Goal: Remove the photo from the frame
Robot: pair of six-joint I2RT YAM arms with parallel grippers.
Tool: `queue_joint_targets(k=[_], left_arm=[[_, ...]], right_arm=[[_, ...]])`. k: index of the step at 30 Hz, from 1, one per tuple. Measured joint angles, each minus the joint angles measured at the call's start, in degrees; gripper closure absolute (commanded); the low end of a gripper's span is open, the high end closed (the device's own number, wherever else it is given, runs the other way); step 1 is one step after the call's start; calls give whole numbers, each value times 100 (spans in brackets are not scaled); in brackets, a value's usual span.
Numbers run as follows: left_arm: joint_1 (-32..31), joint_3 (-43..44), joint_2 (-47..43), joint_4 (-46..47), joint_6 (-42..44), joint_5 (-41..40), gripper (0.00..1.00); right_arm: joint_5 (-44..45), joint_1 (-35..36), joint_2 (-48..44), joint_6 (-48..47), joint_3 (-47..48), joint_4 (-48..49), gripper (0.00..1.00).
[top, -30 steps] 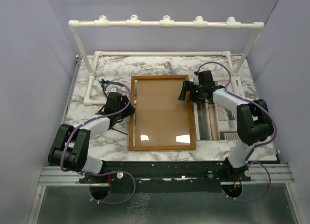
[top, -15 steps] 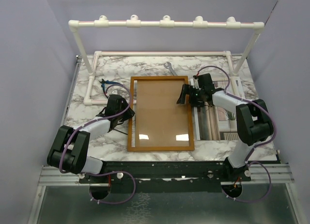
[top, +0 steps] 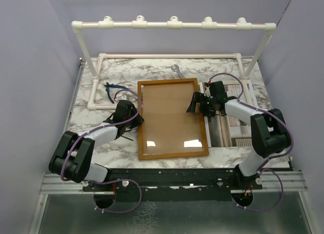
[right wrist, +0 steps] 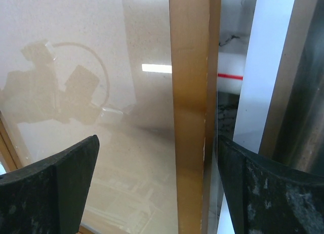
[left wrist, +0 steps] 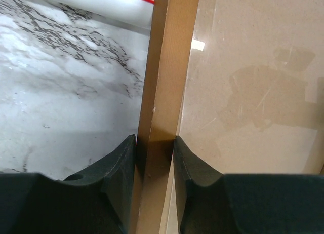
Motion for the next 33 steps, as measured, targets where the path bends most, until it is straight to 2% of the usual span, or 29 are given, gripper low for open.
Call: queue_joint_targets(k=[14, 21, 24, 27, 30, 33], left_arm=[[-142, 184, 9, -264, 44, -348, 67], [-142, 490, 81, -492, 225, -590, 64], [-140, 584, 227, -503, 278, -634, 60], [-140, 605, 323, -507, 291, -673, 52], [-142, 605, 345, -498, 295, -708, 51], [-142, 605, 345, -479, 295, -713, 55]], right_arm=[[-44, 229, -155, 380, -365, 216, 1], [-20, 289, -234, 678, -595, 457, 14], [4, 289, -238, 765, -667, 542, 17], [24, 291, -243, 809, -702, 590, 24], [28, 293, -243, 846, -748, 629, 26], [28, 302, -243, 855, -774, 684, 27]])
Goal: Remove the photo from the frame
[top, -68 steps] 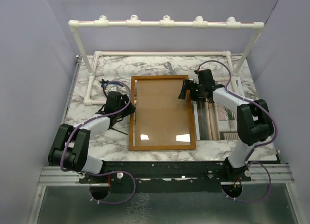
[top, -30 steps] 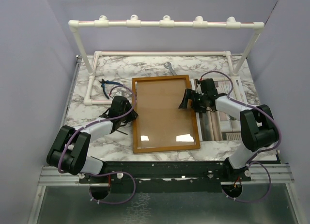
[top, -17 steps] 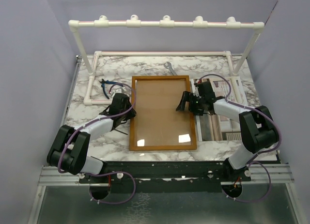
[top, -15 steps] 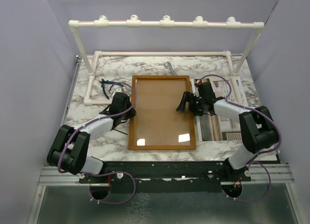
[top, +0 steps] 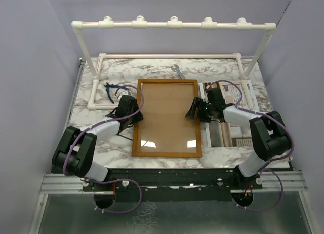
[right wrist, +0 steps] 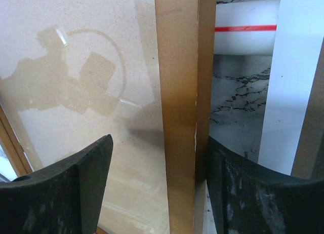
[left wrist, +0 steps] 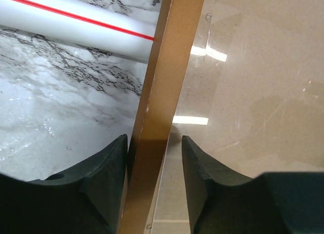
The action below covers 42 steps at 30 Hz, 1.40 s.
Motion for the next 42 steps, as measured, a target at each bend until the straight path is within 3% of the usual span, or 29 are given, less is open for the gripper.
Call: queue_joint_targets(k=[10, 29, 31, 36, 42], left_arm=[[96, 0, 76, 55, 22, -68, 59], [634, 83, 133, 118, 175, -264, 60], [697, 85, 133, 114, 195, -308, 60], [721, 105, 133, 96, 192, -291, 59], [713, 105, 127, 85, 153, -245, 57]], right_arm=[[37, 81, 37, 7, 7, 42, 36], [269, 459, 776, 107, 874, 11, 39], [282, 529, 833, 131, 929, 26, 34], [341, 614, 852, 203, 1012, 24, 7], [726, 686, 664, 177, 1023, -94, 0]])
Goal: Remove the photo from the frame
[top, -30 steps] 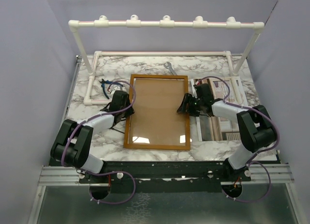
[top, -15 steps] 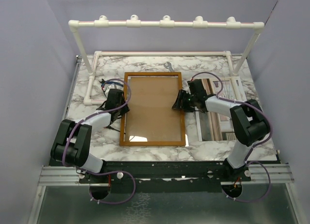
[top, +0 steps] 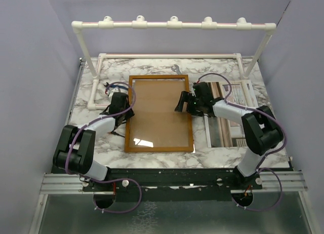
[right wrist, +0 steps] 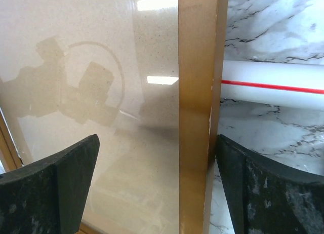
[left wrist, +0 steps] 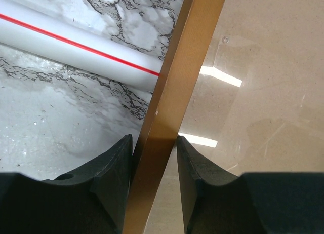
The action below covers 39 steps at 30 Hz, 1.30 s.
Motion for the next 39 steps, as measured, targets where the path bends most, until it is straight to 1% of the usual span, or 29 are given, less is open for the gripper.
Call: queue_joint_targets(k=[3, 8, 16, 21, 24, 25, 33, 37, 39], left_arm=[[0, -2, -7, -2, -9, 20, 52], [-2, -31, -90, -24, -17, 15, 40], [-28, -79, -726, -280, -52, -118, 27], [-39, -140, -1305, -446, -142, -177, 16], [-111, -317, -1843, -496, -219, -188, 3], [-136, -361, -1954, -496, -234, -186, 1], [-721, -966, -3239, -358, -295, -345, 1], [-997, -1305, -3604, -114, -238, -463, 1], [-1080, -1469, -3751, 7, -175, -557, 1]], right_arm=[[136, 2, -216, -39, -28, -85, 0], [275, 2, -597, -98, -223, -98, 0], [636, 2, -1252, -343, -573, -219, 0], [868, 2, -2111, -599, -1073, -111, 0], [1021, 2, -2793, -761, -1484, 68, 0], [1080, 2, -3034, -822, -1631, 155, 0], [1812, 2, -5066, -1165, -2636, 560, 0], [2098, 2, -6030, -1346, -3069, 702, 0], [2205, 2, -6349, -1499, -3285, 828, 0]])
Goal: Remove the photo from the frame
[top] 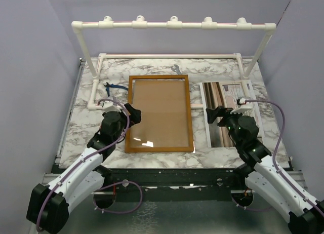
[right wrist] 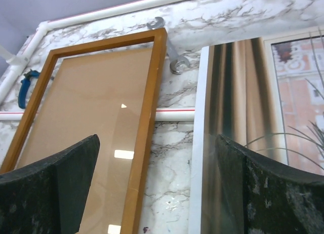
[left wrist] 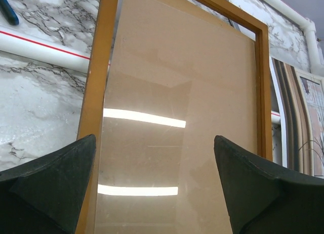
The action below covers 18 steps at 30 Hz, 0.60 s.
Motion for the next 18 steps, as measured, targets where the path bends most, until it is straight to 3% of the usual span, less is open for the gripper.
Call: queue_joint_targets(k=[11, 18], left_arm=[[-284, -531, -621, 935, 693, -584, 1], [-284, -531, -348, 1362, 1027, -1032, 1]], right_arm=[[605, 0, -1220, -848, -844, 570, 10], [1147, 0, -935, -1036, -1244, 918, 8]])
